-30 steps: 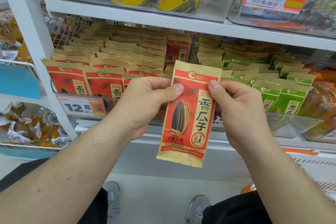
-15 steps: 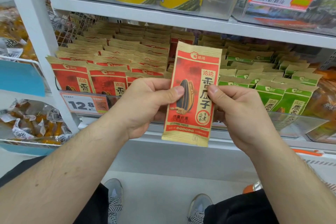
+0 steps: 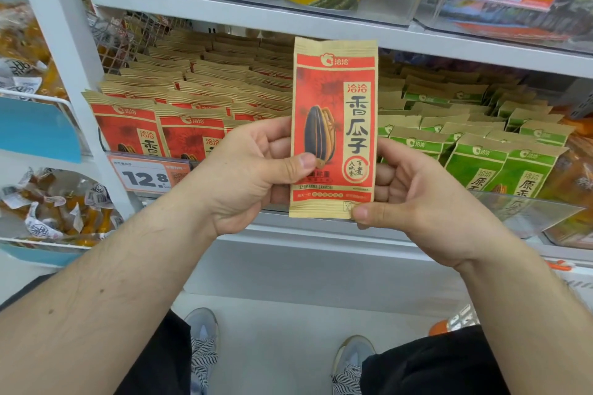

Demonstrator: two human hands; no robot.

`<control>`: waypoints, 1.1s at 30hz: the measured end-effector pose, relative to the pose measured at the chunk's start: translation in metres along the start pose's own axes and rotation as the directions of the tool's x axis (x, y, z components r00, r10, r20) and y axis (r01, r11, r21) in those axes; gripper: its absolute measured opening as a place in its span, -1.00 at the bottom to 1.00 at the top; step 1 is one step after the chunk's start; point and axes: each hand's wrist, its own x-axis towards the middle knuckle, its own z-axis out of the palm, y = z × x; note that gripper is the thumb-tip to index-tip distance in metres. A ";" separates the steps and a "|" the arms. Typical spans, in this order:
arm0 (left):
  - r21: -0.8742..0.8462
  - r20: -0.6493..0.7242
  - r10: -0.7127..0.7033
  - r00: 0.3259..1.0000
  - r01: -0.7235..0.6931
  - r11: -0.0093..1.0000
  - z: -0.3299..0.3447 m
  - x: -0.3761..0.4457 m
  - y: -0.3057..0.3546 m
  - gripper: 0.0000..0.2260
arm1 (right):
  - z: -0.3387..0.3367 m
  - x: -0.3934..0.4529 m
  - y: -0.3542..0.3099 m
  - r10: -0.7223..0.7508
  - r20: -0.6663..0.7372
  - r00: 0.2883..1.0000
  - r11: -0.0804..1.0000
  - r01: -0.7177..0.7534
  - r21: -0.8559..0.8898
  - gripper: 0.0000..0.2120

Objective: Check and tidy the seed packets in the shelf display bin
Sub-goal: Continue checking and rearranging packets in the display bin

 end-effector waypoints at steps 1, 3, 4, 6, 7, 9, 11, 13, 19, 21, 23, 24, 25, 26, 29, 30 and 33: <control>-0.006 0.005 0.011 1.000 -0.011 1.000 -0.001 0.000 0.000 -0.62 | -0.001 0.000 0.000 -0.006 0.011 1.000 1.000 0.006 -0.014 -0.35; -0.006 0.014 0.026 1.000 -0.026 1.000 -0.003 0.001 0.000 -0.61 | -0.002 -0.001 0.000 -0.020 0.039 0.999 0.999 0.021 -0.037 -0.33; -0.005 0.021 0.034 0.999 -0.034 0.999 -0.003 0.001 -0.001 -0.61 | -0.003 -0.001 0.000 -0.024 0.053 0.998 0.999 0.026 -0.032 -0.32; -0.002 0.029 0.066 0.997 -0.066 0.998 -0.002 0.001 -0.002 -0.60 | 0.000 -0.001 -0.002 -0.031 0.054 0.998 0.999 0.031 -0.011 -0.30; 0.012 0.026 0.093 0.995 -0.093 0.996 0.001 0.000 -0.003 -0.60 | 0.004 0.000 -0.002 -0.031 0.029 0.999 0.999 0.032 -0.011 -0.28; 0.055 0.012 0.147 0.989 -0.148 0.987 0.006 0.001 -0.007 -0.55 | 0.015 0.002 0.001 -0.036 -0.096 0.995 0.997 0.029 -0.070 -0.24; 0.086 0.006 0.174 0.985 -0.174 0.981 0.011 0.001 -0.010 -0.53 | 0.028 0.005 0.008 -0.075 -0.272 0.959 0.978 0.018 -0.207 -0.25; 0.090 0.003 0.183 0.983 -0.183 0.979 0.013 0.001 -0.010 -0.52 | 0.035 0.007 0.012 -0.108 -0.349 0.931 0.958 0.003 -0.287 -0.28; 0.039 -0.017 0.152 0.988 -0.152 0.988 0.007 0.001 -0.009 -0.59 | 0.016 0.004 0.004 -0.051 -0.133 0.990 0.993 0.036 -0.117 -0.49; 0.035 -0.027 0.153 0.988 -0.152 0.988 0.005 0.001 -0.009 -0.63 | 0.010 0.003 0.004 -0.052 -0.077 0.996 0.995 0.045 -0.087 -0.49; 0.037 -0.028 0.146 0.989 -0.145 0.989 0.005 0.001 -0.008 -0.64 | 0.008 0.003 0.004 -0.046 -0.035 0.998 0.997 0.043 -0.064 -0.44; 0.037 -0.028 0.135 0.990 -0.134 0.990 0.005 0.001 -0.008 -0.64 | 0.007 0.003 0.004 -0.048 -0.023 0.999 0.998 0.047 -0.041 -0.41; 0.035 -0.031 0.119 0.992 -0.117 0.992 0.004 0.001 -0.007 -0.64 | 0.006 0.002 0.004 -0.059 -0.019 0.998 0.998 0.059 -0.005 -0.38; 0.027 -0.033 0.102 0.994 -0.101 0.994 0.004 0.001 -0.006 -0.64 | 0.006 0.002 0.004 -0.075 -0.029 0.997 0.996 0.076 0.038 -0.37; -0.015 0.031 0.033 0.999 -0.032 0.999 0.001 0.001 -0.007 -0.70 | 0.005 0.003 0.002 -0.126 -0.138 0.982 0.964 0.154 0.215 -0.47; -0.045 0.079 -0.009 0.997 0.013 0.999 0.001 0.001 -0.008 -0.69 | 0.005 0.005 0.002 -0.122 -0.175 0.977 0.945 0.168 0.279 -0.46; -0.107 0.227 -0.143 0.963 0.171 0.979 0.008 -0.002 -0.013 -0.60 | 0.017 0.006 0.001 -0.094 -0.207 0.974 0.903 0.171 0.395 -0.06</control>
